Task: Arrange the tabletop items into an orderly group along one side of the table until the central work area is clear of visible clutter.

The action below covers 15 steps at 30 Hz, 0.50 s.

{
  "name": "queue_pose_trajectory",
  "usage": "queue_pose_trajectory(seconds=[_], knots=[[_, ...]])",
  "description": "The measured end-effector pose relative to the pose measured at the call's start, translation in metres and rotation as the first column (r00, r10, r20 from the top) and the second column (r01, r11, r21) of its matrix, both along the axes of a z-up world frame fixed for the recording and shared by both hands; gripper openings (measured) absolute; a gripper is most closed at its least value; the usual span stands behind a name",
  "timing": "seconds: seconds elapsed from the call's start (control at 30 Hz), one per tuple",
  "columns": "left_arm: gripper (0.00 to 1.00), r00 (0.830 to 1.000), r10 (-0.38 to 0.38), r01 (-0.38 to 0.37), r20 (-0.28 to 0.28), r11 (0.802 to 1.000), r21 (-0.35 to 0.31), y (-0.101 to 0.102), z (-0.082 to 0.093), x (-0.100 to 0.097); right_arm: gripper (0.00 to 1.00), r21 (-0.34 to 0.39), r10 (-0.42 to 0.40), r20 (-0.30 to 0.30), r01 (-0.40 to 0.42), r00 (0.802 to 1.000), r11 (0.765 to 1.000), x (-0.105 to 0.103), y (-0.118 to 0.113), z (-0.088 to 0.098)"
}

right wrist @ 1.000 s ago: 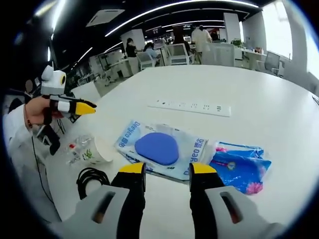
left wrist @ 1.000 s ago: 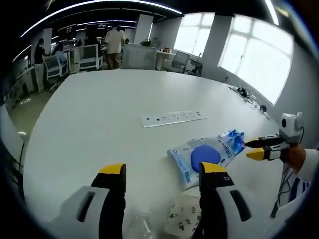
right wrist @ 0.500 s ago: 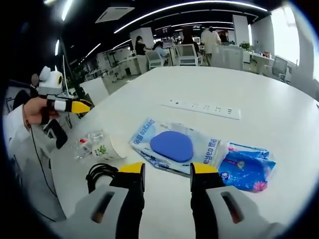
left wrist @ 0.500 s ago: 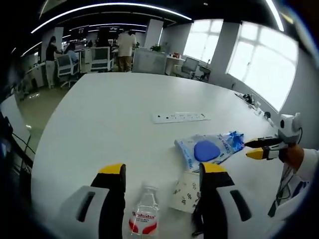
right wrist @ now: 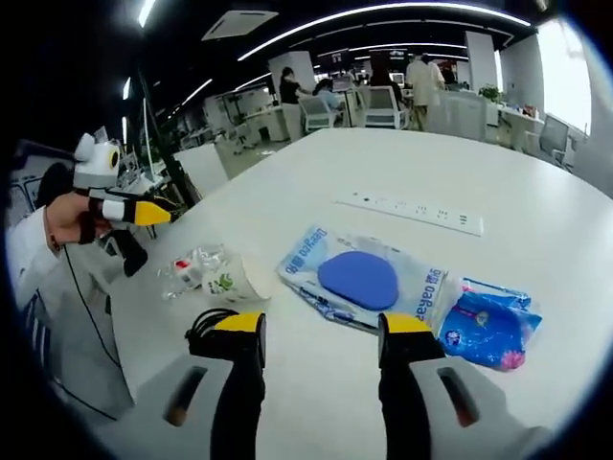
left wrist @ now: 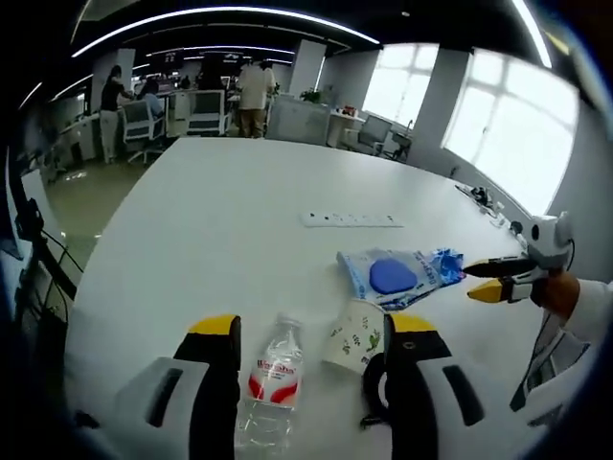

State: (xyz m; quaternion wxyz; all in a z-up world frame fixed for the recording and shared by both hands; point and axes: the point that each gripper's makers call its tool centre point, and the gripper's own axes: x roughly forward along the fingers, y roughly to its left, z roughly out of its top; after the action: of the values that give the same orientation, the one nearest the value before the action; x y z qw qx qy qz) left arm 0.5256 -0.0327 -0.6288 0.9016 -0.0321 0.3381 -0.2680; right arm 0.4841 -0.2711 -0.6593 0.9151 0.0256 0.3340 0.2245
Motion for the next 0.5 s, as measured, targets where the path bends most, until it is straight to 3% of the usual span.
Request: queue_pose_trajectory(seconds=[0.23, 0.5], knots=[[0.61, 1.0, -0.005, 0.005, -0.006, 1.0, 0.009, 0.001, -0.004, -0.026, 0.56, 0.019, 0.062, -0.001, -0.062, 0.998, 0.998, -0.011, 0.014, -0.002], [0.6, 1.0, -0.004, 0.004, -0.02, 1.0, 0.002, -0.001, -0.011, -0.051, 0.57, 0.014, 0.121, -0.028, -0.12, 0.992, 0.993, -0.024, 0.029, -0.011]])
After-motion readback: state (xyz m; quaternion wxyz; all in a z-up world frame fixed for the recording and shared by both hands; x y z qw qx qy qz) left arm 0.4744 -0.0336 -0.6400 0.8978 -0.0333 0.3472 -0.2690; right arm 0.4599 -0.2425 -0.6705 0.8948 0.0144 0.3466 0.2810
